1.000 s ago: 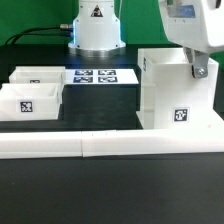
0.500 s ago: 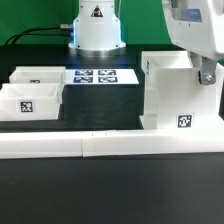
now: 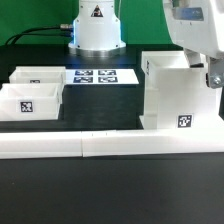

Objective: Assemble drawer

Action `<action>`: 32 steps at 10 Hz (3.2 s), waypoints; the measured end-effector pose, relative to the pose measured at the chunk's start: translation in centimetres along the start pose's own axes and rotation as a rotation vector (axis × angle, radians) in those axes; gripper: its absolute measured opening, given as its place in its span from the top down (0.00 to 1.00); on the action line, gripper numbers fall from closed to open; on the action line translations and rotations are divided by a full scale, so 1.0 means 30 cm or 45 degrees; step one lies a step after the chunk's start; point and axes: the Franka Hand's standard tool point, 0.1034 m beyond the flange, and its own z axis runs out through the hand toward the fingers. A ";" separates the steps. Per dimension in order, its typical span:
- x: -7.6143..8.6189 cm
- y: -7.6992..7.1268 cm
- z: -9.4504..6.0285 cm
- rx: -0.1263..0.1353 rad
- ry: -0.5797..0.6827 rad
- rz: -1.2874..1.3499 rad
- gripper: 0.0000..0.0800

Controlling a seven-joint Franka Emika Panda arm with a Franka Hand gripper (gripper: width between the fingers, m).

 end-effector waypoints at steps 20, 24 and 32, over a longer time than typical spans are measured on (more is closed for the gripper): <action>0.207 0.195 -0.184 -0.192 -0.163 -1.817 0.19; 0.396 0.298 -0.231 -0.217 -0.097 -1.878 0.19; 0.489 0.397 -0.176 -0.258 -0.046 -1.884 0.19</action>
Offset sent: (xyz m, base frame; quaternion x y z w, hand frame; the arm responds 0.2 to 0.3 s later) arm -0.0426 -0.0088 0.0247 -0.1164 -0.1112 -0.2067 0.9651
